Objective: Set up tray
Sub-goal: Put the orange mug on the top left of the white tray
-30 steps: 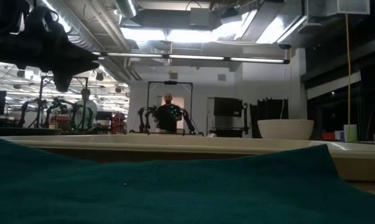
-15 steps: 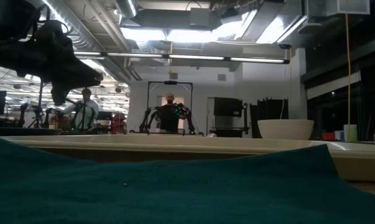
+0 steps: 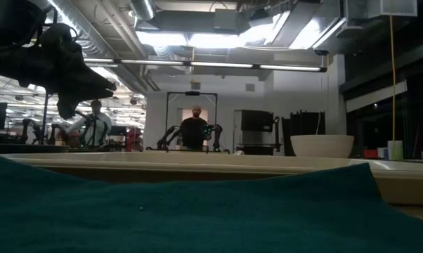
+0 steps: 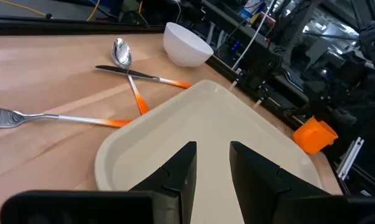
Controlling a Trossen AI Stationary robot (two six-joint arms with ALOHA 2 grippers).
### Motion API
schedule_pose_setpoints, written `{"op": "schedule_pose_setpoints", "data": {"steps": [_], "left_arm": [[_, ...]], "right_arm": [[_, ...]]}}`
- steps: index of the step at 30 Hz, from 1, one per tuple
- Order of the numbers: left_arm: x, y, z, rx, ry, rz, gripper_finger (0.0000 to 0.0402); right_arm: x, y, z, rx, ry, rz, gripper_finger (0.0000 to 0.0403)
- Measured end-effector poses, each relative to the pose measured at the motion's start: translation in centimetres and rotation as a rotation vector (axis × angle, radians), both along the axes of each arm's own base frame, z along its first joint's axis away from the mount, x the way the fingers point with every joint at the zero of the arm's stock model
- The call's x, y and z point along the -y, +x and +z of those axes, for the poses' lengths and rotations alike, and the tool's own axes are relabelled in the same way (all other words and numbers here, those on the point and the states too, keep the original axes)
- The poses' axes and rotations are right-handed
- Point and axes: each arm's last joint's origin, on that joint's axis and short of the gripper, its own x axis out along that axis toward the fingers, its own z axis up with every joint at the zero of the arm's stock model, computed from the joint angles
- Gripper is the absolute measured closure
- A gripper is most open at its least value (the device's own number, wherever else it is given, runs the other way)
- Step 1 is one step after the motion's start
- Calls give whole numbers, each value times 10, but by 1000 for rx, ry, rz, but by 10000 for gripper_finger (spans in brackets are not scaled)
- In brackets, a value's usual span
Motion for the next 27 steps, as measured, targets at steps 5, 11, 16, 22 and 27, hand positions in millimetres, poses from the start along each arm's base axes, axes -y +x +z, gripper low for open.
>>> {"op": "schedule_pose_setpoints", "data": {"steps": [5, 11, 16, 22, 27], "left_arm": [[0, 0, 0, 1, 0, -2, 311], [0, 0, 1, 9, 1, -2, 311], [0, 1, 3, 32, -6, -2, 311], [2, 2, 10, 105, 13, -79, 311], [2, 2, 19, 153, 21, -90, 311]], "right_arm": [[-4, 3, 7, 31, 14, -2, 385], [-2, 14, 48, 132, -56, -24, 392], [24, 23, 125, 207, -85, -6, 392], [70, 31, 219, 464, 13, 89, 392], [102, 41, 244, 610, -12, 173, 392]]}}
